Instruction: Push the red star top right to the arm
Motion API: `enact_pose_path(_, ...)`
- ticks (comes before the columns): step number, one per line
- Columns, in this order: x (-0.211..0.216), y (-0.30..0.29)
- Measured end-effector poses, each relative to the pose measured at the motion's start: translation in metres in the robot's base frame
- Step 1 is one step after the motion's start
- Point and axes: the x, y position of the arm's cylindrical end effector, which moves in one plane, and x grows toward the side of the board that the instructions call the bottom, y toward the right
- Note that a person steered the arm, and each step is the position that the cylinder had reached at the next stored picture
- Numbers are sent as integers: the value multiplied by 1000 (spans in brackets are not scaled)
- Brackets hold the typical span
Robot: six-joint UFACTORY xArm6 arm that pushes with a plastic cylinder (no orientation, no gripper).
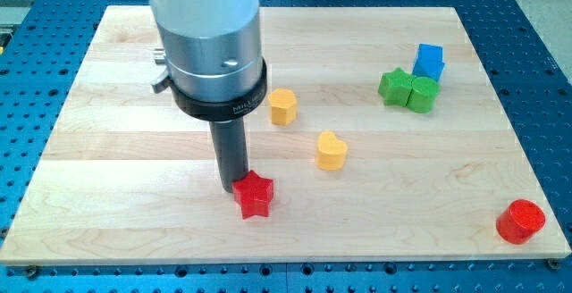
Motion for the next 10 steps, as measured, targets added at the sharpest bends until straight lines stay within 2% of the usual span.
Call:
enact_pose_path(1,20,-50)
enact_pose_path(2,26,12)
enact_pose_path(3,26,103)
enact_pose_path(4,24,154)
enact_pose_path(5,23,179)
enact_pose_path(6,50,178)
enact_pose_path(7,34,209)
enact_pose_path(9,10,216)
enact_pose_path(10,19,183)
